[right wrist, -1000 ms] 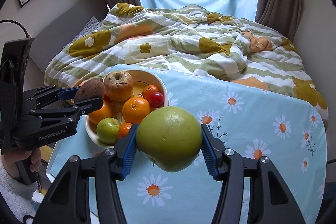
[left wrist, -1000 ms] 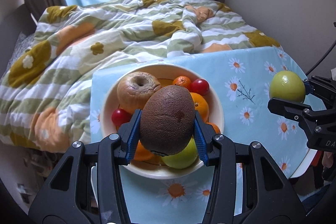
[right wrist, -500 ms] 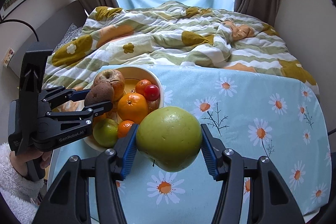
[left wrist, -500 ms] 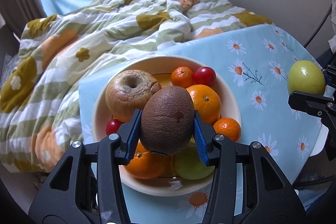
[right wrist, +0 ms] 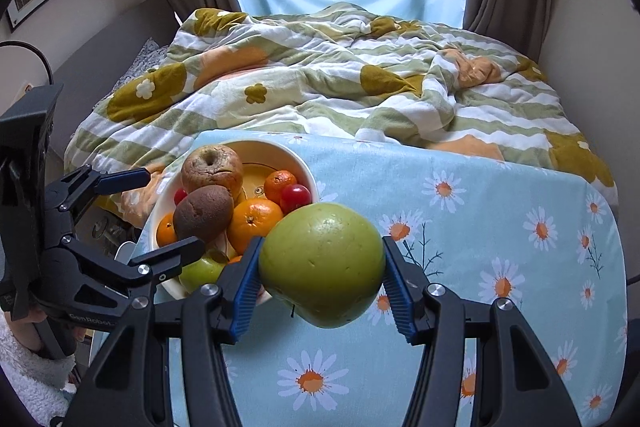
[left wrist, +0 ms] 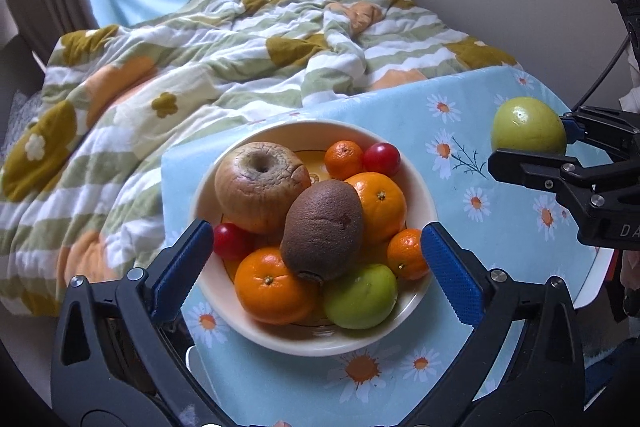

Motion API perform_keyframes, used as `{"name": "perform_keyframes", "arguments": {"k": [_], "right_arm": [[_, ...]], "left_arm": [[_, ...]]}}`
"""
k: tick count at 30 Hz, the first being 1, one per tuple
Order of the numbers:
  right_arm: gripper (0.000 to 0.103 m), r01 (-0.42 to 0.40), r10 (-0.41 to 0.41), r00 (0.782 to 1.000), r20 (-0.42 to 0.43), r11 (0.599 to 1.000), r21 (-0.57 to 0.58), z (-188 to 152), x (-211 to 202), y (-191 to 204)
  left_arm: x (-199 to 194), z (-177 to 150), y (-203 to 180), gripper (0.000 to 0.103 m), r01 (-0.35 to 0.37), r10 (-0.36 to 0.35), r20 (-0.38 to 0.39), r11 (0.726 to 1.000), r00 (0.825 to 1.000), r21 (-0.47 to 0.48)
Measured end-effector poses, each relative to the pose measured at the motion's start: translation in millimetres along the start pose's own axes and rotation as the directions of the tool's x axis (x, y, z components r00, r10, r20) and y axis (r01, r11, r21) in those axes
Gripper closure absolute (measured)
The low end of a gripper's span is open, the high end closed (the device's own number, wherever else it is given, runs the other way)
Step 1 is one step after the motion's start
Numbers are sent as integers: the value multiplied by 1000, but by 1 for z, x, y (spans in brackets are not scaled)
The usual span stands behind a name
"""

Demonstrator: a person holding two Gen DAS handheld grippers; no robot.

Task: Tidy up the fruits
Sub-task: 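Lower the large green apple onto the fruit pile and open the right gripper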

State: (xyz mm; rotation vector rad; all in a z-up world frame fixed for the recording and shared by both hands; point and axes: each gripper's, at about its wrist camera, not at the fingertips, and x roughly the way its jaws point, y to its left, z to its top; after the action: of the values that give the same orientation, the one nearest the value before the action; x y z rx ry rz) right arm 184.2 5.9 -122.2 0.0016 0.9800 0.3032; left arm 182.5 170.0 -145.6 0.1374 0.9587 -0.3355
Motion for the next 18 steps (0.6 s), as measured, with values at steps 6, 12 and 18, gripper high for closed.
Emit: {"name": "perform_keyframes", "arguments": {"k": [6,12,18], "right_arm": [[51,-69,69,998,-4,996,-63,22,14,8],[51,-136,133,991,-34,980,-143,43,39,20],[51,-191,179,981,-76,962,-195,55,70,25]], "left_arm": [[-13,-3,12,0,-13,14,6,996,1000,-93],[-17,-10,23,0,-54,55,0,986,998,-158],[-17,-17,31,0,-86,84,-19,971,996,-222]]}}
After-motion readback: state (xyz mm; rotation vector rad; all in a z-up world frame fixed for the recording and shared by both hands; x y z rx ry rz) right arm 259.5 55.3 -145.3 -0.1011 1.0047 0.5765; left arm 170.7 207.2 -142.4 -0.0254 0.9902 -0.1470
